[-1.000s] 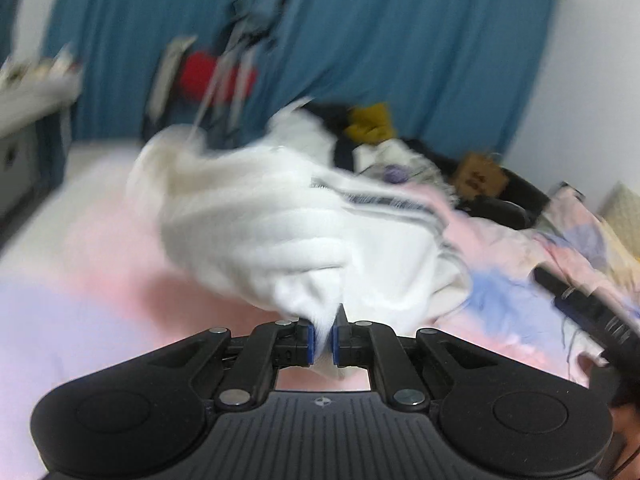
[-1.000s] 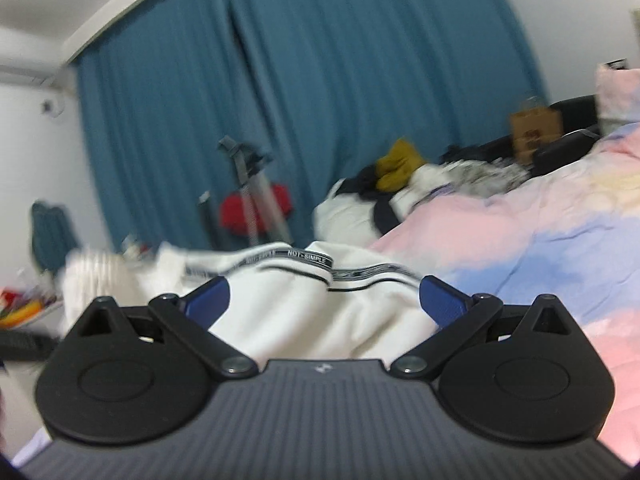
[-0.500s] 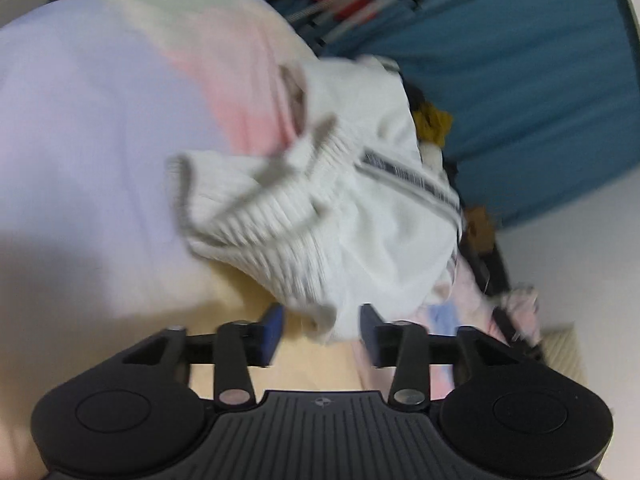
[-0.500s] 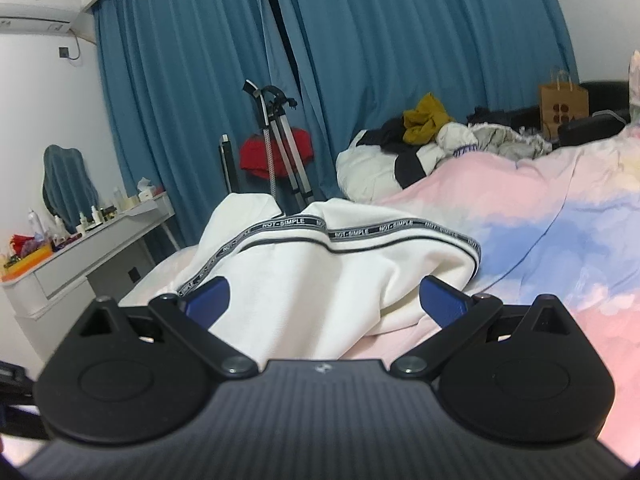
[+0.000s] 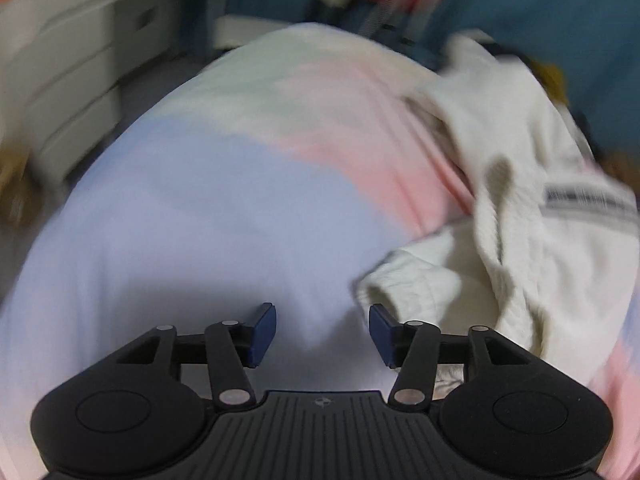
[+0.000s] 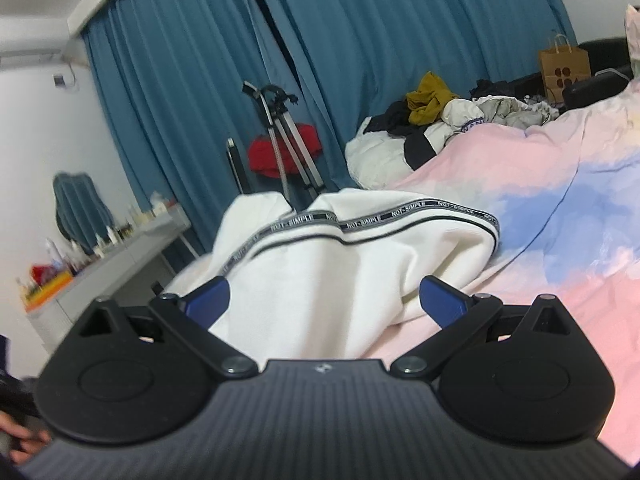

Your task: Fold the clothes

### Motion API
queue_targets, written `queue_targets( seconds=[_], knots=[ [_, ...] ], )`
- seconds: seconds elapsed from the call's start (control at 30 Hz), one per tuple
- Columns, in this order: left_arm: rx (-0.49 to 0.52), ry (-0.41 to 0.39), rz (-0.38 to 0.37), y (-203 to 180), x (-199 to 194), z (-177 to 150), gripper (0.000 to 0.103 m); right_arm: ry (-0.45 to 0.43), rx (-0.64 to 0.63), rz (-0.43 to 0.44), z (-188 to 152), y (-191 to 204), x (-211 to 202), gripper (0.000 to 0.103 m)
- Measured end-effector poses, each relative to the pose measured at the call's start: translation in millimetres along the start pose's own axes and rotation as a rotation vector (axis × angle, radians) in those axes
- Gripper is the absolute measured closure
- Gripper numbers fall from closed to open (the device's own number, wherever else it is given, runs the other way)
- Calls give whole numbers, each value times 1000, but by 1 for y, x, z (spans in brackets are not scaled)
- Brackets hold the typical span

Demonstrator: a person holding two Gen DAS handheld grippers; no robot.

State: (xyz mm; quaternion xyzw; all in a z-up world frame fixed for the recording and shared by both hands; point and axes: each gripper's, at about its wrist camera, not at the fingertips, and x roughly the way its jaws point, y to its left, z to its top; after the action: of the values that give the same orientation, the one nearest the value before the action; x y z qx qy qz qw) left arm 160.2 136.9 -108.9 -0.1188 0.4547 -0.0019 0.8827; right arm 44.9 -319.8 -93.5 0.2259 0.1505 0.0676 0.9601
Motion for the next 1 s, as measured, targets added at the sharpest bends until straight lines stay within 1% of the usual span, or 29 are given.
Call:
queue_targets(
  seconds=[0.07,0.13,0.17,0.23,0.33,0.37,0.4,0.43,0.5,0.53,0.57,0.63,0.7,0.8,0.87,0.93,1.0],
  knots=[
    [63,-14,-39,-16,19,8,48,-7,33,11,1,-5,1,0],
    [105,-10,-83,-22,30,6,50,0,77,18,1,-11,3,0],
    [147,-21,-115,-25,23,-2,52,5,97,22,1,-13,6,0],
    [222,-68,-142,-33,20,-6,53,16,117,27,0,-14,10,0],
    [274,-131,-150,-40,36,4,53,43,102,27,-3,-10,19,0],
    [271,-159,-158,-39,36,4,53,52,94,30,-5,-8,21,0],
    [267,-186,-166,-39,36,5,53,60,86,33,-6,-7,23,0],
    [248,-197,-181,-39,40,9,53,66,77,33,-7,-5,25,0],
    [217,-211,-217,-39,47,15,66,75,64,30,-8,-3,26,0],
    [215,-211,-245,-41,49,16,82,78,61,28,-9,-2,27,0],
    [213,-211,-270,-43,50,17,91,79,62,27,-9,-3,27,0],
    [203,-244,-275,-47,44,18,93,78,61,21,-10,-3,26,0],
    [174,-293,-281,-48,33,25,94,76,58,13,-9,-4,27,0],
    [60,-394,-274,-34,-1,39,95,72,48,-1,-9,-4,29,0],
    [-19,-444,-258,-18,-20,59,95,68,39,-9,-9,-3,29,0],
    [-61,-476,-239,-5,-29,84,95,65,33,-11,-9,-2,30,0],
    [-102,-506,-198,9,-39,116,95,60,27,-10,-9,-1,30,0]
  ],
)
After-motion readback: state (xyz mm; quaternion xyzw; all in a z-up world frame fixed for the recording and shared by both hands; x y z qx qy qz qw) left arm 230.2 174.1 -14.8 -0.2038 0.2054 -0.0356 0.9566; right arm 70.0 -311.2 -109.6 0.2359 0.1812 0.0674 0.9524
